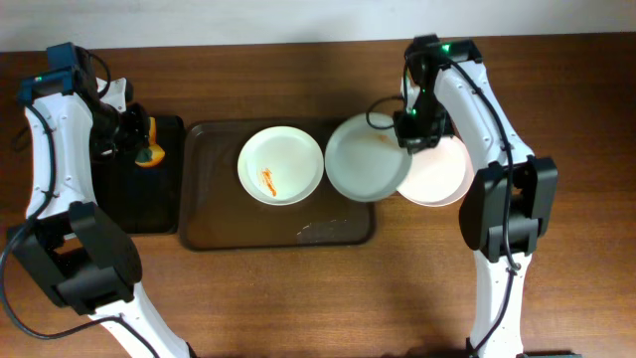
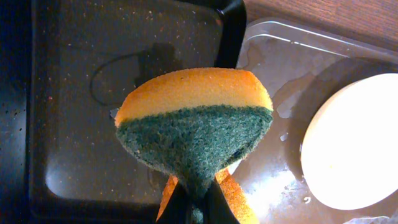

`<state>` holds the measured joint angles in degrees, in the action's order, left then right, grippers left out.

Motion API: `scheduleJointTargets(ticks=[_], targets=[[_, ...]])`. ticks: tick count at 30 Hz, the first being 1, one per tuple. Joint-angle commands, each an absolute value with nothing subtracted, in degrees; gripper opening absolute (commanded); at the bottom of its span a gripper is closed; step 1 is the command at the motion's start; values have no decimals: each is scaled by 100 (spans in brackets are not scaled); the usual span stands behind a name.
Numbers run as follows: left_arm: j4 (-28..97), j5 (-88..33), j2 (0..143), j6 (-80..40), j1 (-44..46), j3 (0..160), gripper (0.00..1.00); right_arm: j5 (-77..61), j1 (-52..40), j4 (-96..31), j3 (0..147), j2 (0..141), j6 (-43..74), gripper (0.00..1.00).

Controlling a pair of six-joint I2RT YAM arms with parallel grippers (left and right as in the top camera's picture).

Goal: Clean dirty plates on tray and stack at the side

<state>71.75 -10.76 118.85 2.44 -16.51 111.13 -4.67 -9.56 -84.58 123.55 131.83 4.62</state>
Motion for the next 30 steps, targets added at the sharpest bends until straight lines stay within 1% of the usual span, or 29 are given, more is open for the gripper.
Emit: scheduleJointTargets(ticks=[1, 4, 6, 8, 12, 14, 22, 26, 27, 28, 29, 30], targets=[[7159, -1179, 11834, 355, -1629, 11198, 1, 102, -1361, -8416, 12645, 13021, 1402, 4], [7161, -1164, 11834, 355, -1629, 11198, 1, 764, -1656, -8418, 12643, 13050, 1968, 4], [7161, -1162, 11834, 355, -1629, 11198, 1, 1431, -1686, -8420, 12645, 13050, 2652, 4], [7161, -1162, 11834, 355, -1629, 11201, 1, 1616, -1610, -8418, 12645, 13050, 2926, 4], [7157, -1162, 11834, 355, -1629, 11198, 1, 1614, -1409, -8348, 12645, 13050, 2934, 4], [7155, -1162, 11837, 355, -1629, 11201, 1, 1474, -1472, -8313, 12645, 13050, 2720, 4], [7164, -1164, 11839, 355, -1629, 11198, 1, 1459, -2416, -8283, 12643, 13058, 2700, 4], [7164, -1164, 11839, 355, -1629, 11198, 1, 1339, -2633, -8593, 12643, 13058, 2700, 5], [7164, -1164, 11839, 355, -1629, 11198, 1, 1262, -2635, -8676, 12643, 13058, 2644, 19], [7164, -1164, 11839, 355, -1629, 11198, 1, 1020, -2635, -8814, 12645, 13054, 2349, 65], [7161, -1164, 11839, 355, -1629, 11198, 1, 768, -2617, -9004, 12645, 13052, 2067, 83], [7161, -1164, 11839, 355, -1629, 11198, 1, 659, -2617, -9076, 12648, 13052, 1955, 84]])
